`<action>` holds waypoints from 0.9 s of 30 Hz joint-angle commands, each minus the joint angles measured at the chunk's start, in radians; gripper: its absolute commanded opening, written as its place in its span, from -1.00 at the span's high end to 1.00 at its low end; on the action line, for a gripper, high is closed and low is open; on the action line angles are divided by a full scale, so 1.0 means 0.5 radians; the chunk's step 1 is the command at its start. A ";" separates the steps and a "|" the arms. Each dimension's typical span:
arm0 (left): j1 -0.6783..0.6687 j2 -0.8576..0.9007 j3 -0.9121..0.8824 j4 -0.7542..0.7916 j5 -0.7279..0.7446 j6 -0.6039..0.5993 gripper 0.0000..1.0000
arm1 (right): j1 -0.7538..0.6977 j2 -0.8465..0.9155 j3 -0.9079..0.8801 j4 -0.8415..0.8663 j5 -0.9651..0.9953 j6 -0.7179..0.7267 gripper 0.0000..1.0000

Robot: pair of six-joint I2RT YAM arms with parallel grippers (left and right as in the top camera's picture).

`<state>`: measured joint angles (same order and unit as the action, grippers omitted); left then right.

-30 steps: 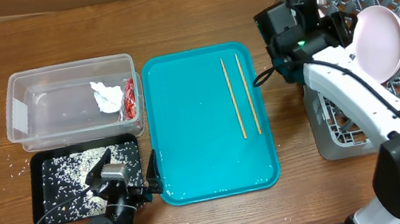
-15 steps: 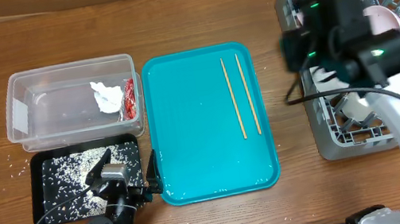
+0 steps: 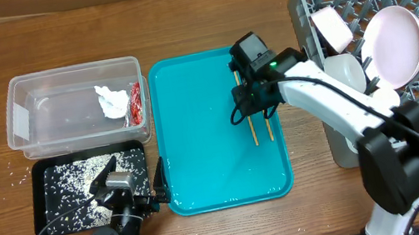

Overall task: Sort waste into correct bins and load items into the dishwasher
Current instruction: 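Grasp one wooden chopstick on the teal tray with the right gripper, then place the chopstick into the dish rack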

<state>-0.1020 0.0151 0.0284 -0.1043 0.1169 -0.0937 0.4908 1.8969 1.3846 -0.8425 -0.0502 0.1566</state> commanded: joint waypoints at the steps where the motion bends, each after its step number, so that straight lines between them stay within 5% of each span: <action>1: 0.024 -0.021 -0.012 0.003 0.013 0.039 -1.00 | -0.002 0.140 -0.006 0.047 0.076 0.008 0.46; 7: 0.024 -0.021 -0.012 0.003 0.013 0.039 -1.00 | -0.002 0.347 -0.007 0.026 0.076 0.008 0.53; 9: 0.024 -0.021 -0.012 0.003 0.013 0.039 -1.00 | -0.002 0.374 -0.007 -0.002 0.068 0.008 0.92; 14: 0.024 -0.021 -0.012 0.003 0.013 0.039 -1.00 | -0.002 0.323 0.034 -0.104 0.069 0.008 0.92; 27: 0.024 -0.021 -0.012 0.003 0.013 0.039 -1.00 | -0.251 -0.658 0.172 -0.268 0.071 -0.009 0.92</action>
<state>-0.1020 0.0147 0.0284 -0.1043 0.1169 -0.0937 0.4332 1.7332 1.4307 -0.9634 -0.0238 0.1570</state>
